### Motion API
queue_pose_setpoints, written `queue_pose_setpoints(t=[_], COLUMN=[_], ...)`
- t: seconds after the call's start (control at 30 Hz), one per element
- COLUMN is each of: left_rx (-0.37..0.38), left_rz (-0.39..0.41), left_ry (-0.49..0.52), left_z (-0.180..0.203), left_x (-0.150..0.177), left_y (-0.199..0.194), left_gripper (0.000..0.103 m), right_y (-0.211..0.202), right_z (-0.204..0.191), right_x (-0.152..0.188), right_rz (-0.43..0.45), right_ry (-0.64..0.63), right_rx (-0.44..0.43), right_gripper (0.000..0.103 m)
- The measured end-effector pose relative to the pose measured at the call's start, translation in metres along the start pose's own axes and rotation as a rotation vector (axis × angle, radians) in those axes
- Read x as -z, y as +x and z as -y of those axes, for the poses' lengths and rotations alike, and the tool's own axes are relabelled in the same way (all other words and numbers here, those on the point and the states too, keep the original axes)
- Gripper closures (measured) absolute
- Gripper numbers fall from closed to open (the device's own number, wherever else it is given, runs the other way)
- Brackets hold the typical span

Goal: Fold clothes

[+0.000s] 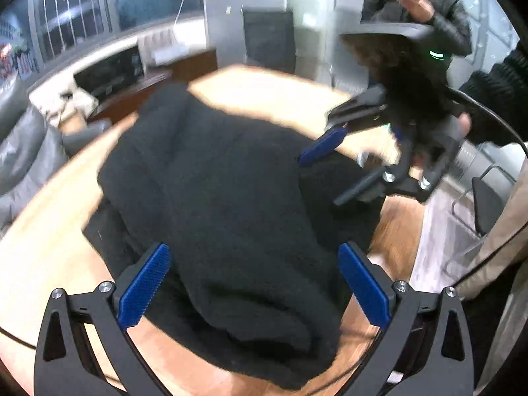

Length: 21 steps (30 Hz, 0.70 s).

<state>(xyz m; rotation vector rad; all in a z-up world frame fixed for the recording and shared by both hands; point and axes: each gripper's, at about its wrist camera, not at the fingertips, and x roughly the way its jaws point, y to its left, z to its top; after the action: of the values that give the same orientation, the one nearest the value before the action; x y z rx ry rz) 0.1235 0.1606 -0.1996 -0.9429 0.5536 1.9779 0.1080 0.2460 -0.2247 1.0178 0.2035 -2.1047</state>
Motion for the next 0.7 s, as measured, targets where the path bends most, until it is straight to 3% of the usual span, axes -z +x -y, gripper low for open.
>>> queue_pose_setpoints(t=[0.2,0.27,0.4,0.5,0.57,0.7], left_rx=[-0.011,-0.001,0.028,0.056,0.079,0.089], left_rz=[-0.121,-0.115,0.024,0.168,0.213,0.136], left_ry=[-0.043,-0.069,-0.163,-0.205,-0.204,-0.243], left_z=[0.000,-0.002,-0.017,-0.030,-0.041,-0.052], left_x=[0.051,0.045,0.007,-0.034,-0.060,-0.077], left_y=[0.023,0.006,-0.061,-0.106,-0.103,-0.029], left_gripper=[0.000,0.001,0.000,0.000,0.000,0.000], right_y=[0.009,-0.002,-0.056,-0.061,-0.054,-0.033], right_z=[-0.018,-0.014,0.009,0.021,0.023,0.009], right_x=[0.007,0.000,0.008,0.019,0.030,0.051], right_rz=[-0.036,-0.039,0.089,0.090,0.074,0.002], right_ry=[-0.082,-0.039,0.199,0.283,0.302,0.223], right_rx=[0.060,0.046,0.035,0.056,0.073,0.144], right_gripper=[0.032,0.033,0.033,0.033,0.033,0.033])
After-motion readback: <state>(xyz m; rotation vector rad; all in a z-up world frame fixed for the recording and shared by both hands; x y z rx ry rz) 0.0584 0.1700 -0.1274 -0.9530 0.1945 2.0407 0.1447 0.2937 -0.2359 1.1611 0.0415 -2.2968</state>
